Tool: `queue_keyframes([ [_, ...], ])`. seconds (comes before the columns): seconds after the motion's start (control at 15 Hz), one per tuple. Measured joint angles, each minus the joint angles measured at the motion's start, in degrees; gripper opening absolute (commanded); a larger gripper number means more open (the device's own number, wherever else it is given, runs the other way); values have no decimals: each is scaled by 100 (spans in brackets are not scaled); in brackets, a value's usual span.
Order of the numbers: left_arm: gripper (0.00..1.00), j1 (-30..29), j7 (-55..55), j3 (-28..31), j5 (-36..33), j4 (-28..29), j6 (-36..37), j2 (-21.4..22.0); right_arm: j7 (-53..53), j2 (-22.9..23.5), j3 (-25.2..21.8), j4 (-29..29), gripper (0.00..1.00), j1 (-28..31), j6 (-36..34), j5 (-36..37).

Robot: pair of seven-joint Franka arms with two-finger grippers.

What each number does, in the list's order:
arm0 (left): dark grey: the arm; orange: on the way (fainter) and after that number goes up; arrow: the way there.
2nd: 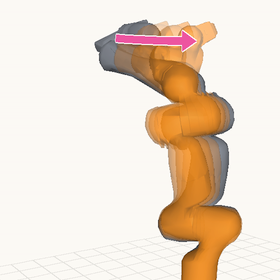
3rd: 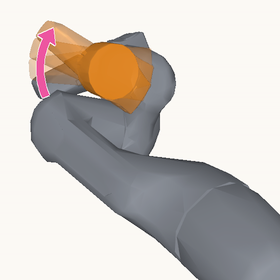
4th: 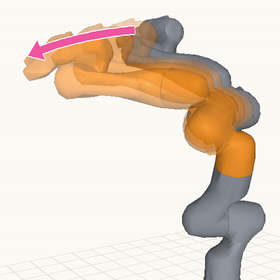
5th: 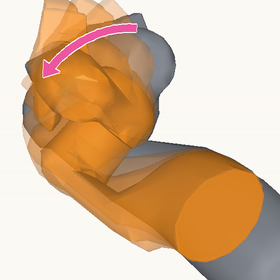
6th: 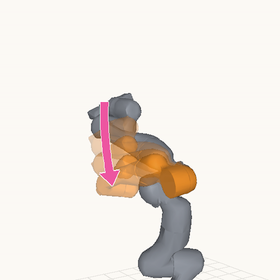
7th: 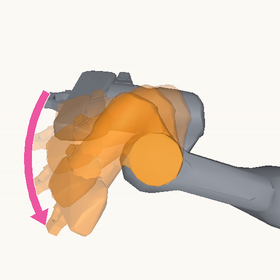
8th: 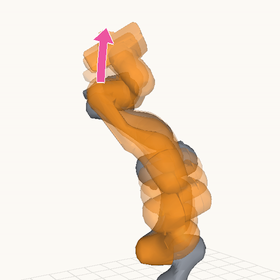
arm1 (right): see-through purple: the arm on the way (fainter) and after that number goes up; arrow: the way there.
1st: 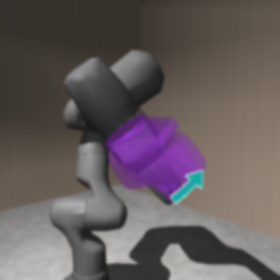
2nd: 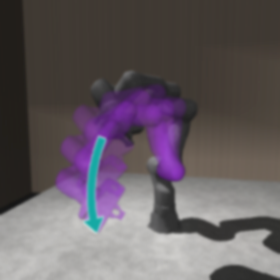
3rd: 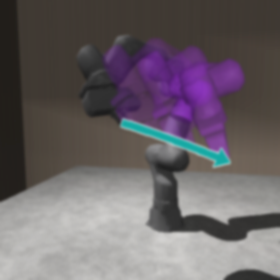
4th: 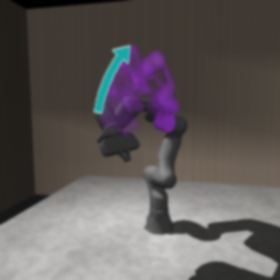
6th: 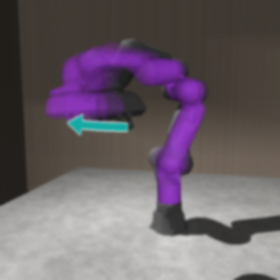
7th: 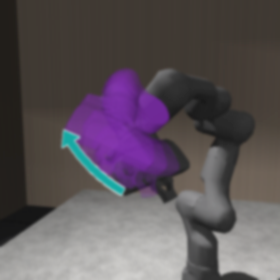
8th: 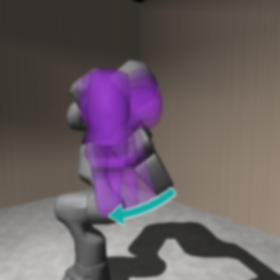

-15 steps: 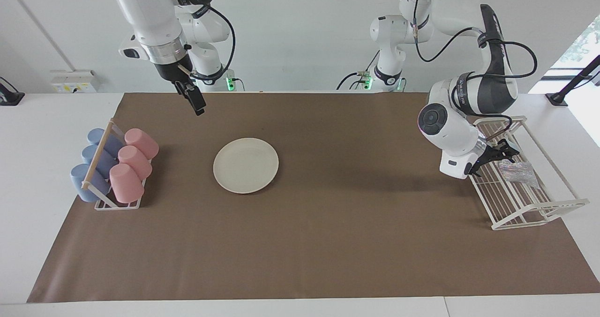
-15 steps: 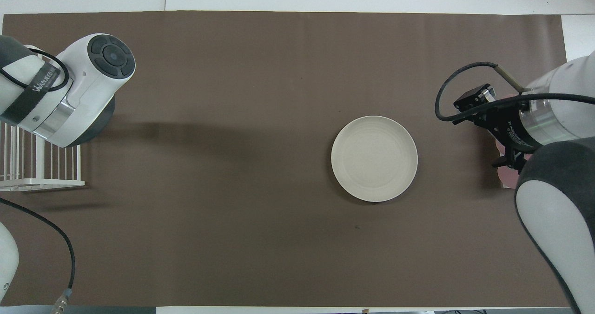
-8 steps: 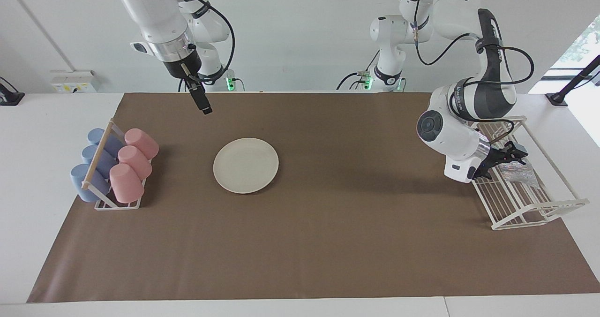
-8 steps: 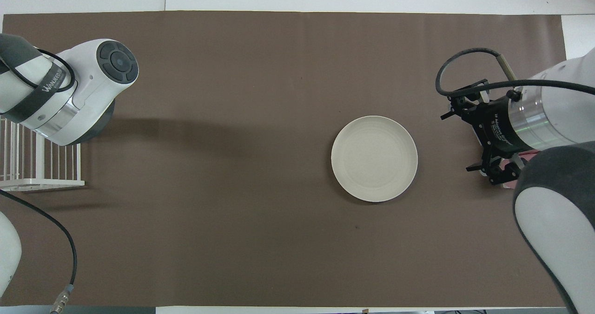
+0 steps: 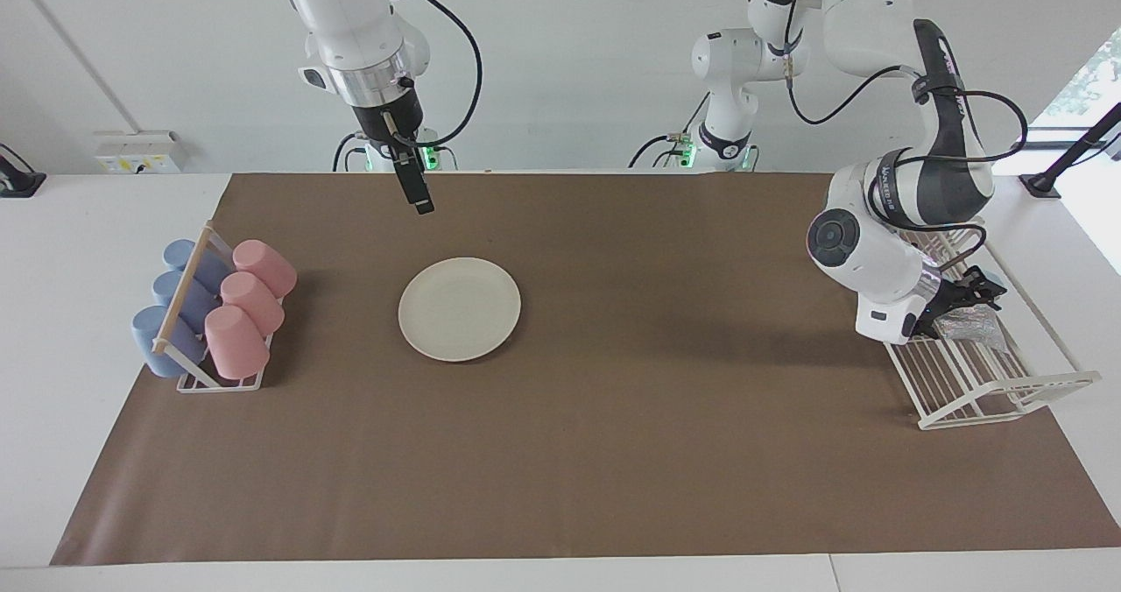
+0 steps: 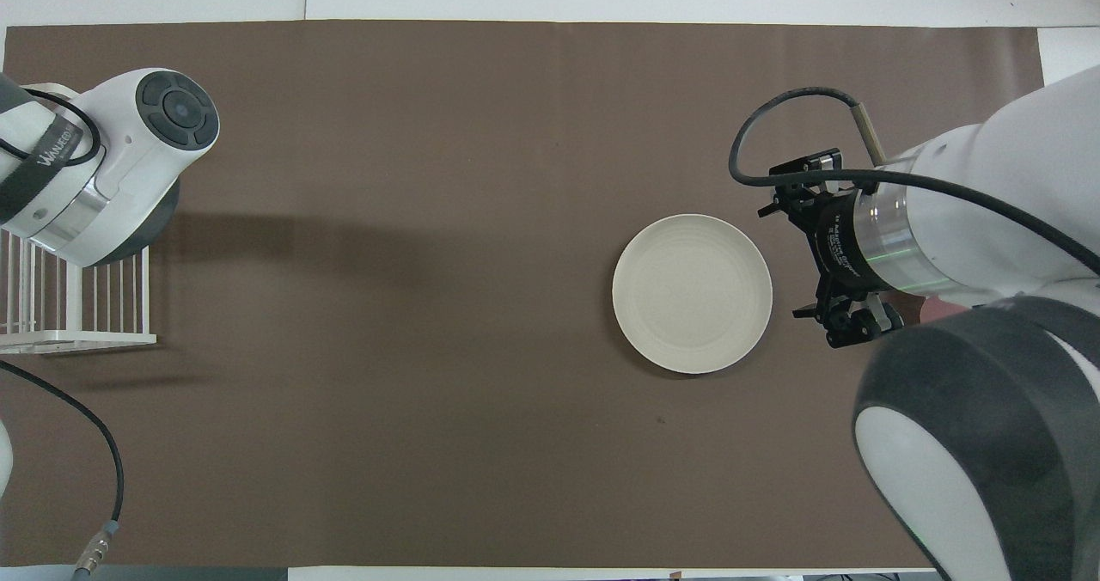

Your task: Wipe plate with sponge

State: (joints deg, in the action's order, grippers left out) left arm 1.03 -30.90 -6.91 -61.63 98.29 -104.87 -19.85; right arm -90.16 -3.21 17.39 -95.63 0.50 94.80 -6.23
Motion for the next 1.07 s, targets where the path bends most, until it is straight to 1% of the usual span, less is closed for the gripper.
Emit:
queue_keyframes([
  [0.13,77,3,-15,-16,1,0,-13,-4,0,0,-4,-6,100,-2,4,0],
  [0.2,66,3,-16,-17,2,1,-18,-7,-3,0,-8,-11,100,-2,15,0],
  [0.27,52,3,-19,-17,2,1,-22,-9,-31,0,-9,-17,100,-2,53,0],
  [0.4,29,3,-21,-17,2,1,-29,-13,-199,0,-8,-23,100,-2,146,-1],
  [0.53,0,3,-25,-17,3,1,-43,-15,-337,1,-8,-24,100,-4,196,-63],
  [1.07,0,17,-31,-29,8,-2,-95,-15,-419,2,1,-65,100,-96,171,-131],
])
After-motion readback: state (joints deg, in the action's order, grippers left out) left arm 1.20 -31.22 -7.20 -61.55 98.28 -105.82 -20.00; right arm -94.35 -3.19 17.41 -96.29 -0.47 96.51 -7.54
